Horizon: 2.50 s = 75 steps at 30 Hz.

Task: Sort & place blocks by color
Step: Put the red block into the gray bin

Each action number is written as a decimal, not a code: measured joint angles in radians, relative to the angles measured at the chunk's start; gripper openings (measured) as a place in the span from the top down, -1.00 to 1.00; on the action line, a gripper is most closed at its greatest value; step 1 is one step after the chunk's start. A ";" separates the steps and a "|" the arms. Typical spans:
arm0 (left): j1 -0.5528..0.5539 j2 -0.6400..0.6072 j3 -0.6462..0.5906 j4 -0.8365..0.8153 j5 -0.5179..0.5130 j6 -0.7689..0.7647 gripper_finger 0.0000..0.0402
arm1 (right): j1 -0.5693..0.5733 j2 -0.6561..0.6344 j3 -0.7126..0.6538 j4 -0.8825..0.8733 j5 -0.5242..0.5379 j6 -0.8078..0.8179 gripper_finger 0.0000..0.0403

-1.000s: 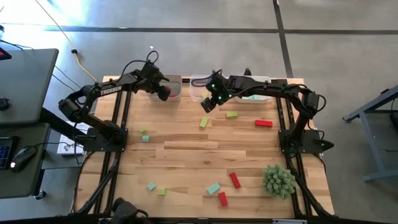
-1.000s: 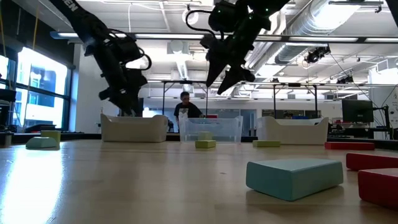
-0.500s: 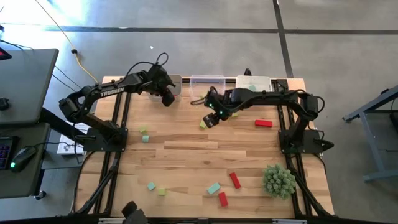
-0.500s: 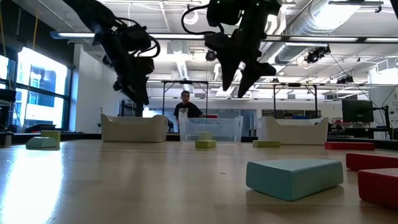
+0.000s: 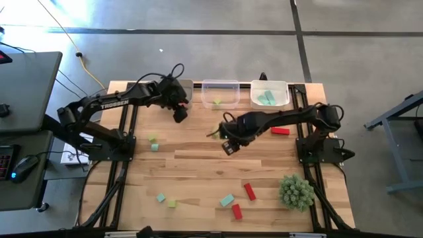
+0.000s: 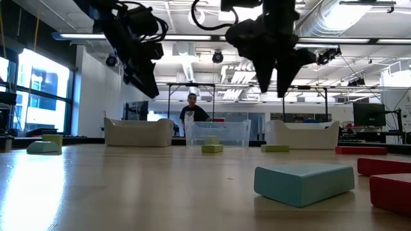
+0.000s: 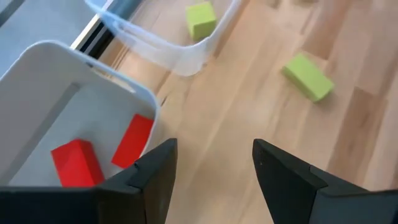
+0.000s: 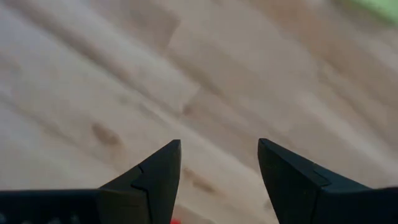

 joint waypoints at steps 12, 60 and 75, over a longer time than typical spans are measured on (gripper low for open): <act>-0.061 -0.035 0.000 0.000 0.000 -0.027 0.01 | 0.158 0.000 0.000 0.005 -0.039 0.129 0.01; -0.515 -0.034 0.000 -0.073 -0.005 -0.499 0.01 | 0.586 0.135 -0.003 0.051 -0.001 0.674 0.01; -0.591 -0.034 0.000 -0.067 -0.030 -0.555 0.01 | 0.585 0.243 -0.003 0.086 0.020 0.655 0.01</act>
